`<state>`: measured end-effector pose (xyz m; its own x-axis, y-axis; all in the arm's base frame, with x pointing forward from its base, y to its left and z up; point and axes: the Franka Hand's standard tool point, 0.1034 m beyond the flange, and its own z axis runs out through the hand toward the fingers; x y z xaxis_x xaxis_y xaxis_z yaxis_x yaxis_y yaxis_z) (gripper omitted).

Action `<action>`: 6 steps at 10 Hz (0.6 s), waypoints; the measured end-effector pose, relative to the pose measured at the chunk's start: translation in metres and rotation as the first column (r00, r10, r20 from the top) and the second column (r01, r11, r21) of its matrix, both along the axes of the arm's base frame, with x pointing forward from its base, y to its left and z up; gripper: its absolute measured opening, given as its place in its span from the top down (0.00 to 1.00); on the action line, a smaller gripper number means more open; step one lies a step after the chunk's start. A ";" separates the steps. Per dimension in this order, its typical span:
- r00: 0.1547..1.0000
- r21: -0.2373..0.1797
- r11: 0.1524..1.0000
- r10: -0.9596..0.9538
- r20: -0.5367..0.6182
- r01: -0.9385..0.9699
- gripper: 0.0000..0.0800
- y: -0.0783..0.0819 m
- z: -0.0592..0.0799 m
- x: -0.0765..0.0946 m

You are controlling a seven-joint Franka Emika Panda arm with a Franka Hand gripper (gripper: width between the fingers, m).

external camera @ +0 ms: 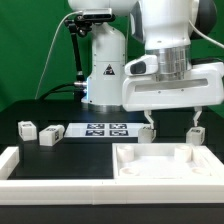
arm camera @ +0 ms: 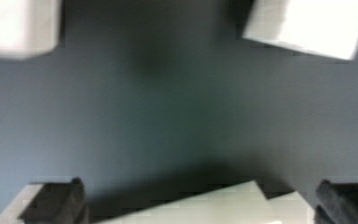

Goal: Assemble one leg

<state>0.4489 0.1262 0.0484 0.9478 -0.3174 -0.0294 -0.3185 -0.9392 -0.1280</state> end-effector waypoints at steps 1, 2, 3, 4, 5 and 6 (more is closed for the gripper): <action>0.987 0.010 0.987 -0.160 -0.023 0.160 0.19 0.009 0.000 -0.003; 0.961 0.016 0.962 -0.272 -0.043 0.273 0.19 0.017 -0.001 -0.006; 0.945 0.020 0.946 -0.322 -0.053 0.323 0.19 0.019 -0.001 -0.006; 0.929 0.022 0.930 -0.365 -0.061 0.367 0.19 0.019 -0.001 -0.006; 0.940 0.023 0.941 -0.336 -0.056 0.338 0.19 0.019 -0.001 -0.006; 0.946 0.023 0.948 -0.313 -0.084 0.316 0.19 0.015 -0.002 -0.007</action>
Offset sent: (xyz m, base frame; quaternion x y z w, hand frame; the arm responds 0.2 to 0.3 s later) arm 0.0000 0.0000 0.0000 0.0000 0.0000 0.2085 0.9780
